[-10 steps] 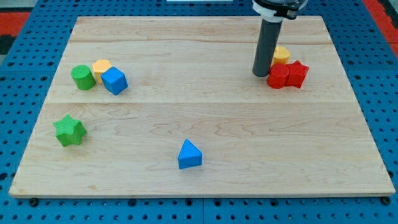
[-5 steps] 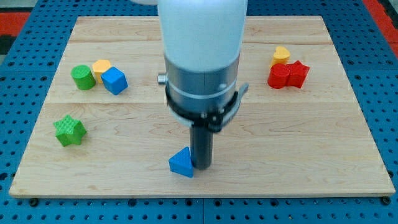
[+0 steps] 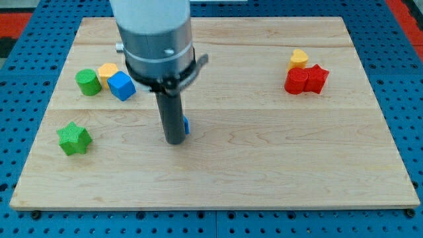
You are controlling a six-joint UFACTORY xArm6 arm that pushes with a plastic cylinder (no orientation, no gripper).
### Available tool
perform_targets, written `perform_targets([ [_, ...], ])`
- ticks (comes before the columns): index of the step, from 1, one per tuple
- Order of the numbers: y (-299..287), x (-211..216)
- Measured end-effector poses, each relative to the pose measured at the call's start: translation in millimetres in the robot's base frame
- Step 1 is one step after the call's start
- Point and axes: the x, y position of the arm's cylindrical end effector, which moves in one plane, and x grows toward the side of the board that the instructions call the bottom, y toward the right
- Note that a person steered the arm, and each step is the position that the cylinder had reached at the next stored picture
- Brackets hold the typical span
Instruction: Slide blue triangle towards the center
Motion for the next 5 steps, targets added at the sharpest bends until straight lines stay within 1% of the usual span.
perform_targets([
  [2,-1,-56],
  [3,-36,-72],
  [4,-48,-101],
  [5,12,-101],
])
